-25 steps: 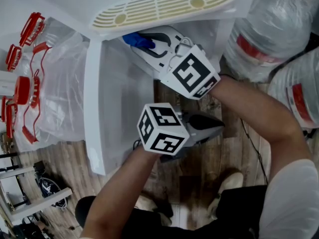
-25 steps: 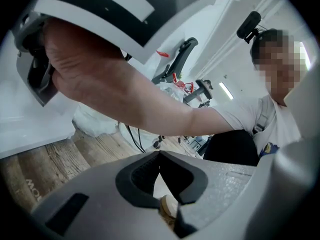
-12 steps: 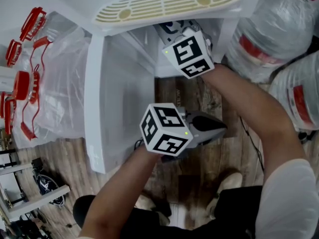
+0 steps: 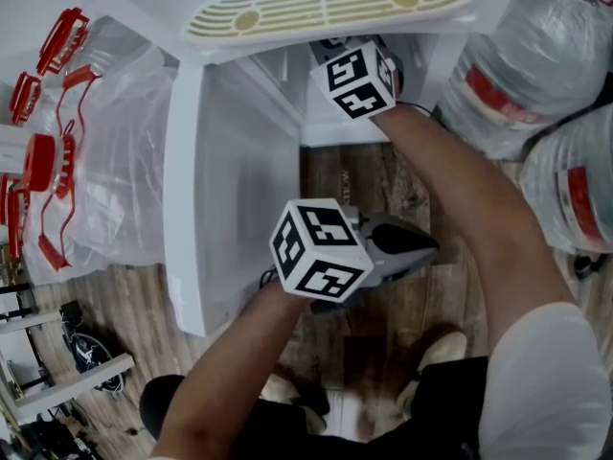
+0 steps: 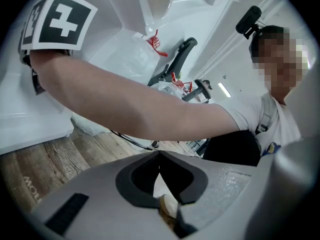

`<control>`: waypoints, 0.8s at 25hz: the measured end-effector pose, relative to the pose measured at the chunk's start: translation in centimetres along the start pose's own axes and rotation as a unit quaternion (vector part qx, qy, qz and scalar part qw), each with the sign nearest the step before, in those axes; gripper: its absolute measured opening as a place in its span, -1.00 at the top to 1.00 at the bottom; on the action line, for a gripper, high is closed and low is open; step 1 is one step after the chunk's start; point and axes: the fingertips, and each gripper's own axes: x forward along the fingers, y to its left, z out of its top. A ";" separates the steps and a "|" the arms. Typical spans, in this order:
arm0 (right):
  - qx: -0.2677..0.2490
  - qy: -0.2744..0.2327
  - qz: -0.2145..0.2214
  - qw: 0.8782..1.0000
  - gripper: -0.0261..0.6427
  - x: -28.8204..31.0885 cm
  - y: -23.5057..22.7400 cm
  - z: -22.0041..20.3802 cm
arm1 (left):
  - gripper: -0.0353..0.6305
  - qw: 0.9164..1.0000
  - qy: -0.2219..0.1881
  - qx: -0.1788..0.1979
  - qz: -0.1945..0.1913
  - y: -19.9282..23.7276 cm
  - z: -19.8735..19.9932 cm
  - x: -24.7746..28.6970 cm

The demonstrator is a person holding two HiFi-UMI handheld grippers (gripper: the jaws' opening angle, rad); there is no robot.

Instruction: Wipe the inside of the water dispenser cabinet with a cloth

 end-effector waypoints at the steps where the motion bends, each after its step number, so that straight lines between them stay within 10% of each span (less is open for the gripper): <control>1: 0.002 0.009 0.004 1.000 0.66 0.2 0.4 -0.8 | 0.89 1.000 0.000 0.000 0.000 0.0 0.0 0.0; 13: 0.033 0.131 0.052 0.989 0.66 1.1 3.5 -8.6 | 0.89 1.000 -0.006 0.009 -0.009 -0.6 1.0 0.5; 20: 0.046 0.040 0.011 0.998 0.66 -1.6 1.4 -3.2 | 0.89 1.000 -0.012 0.017 -0.017 -0.9 1.6 0.6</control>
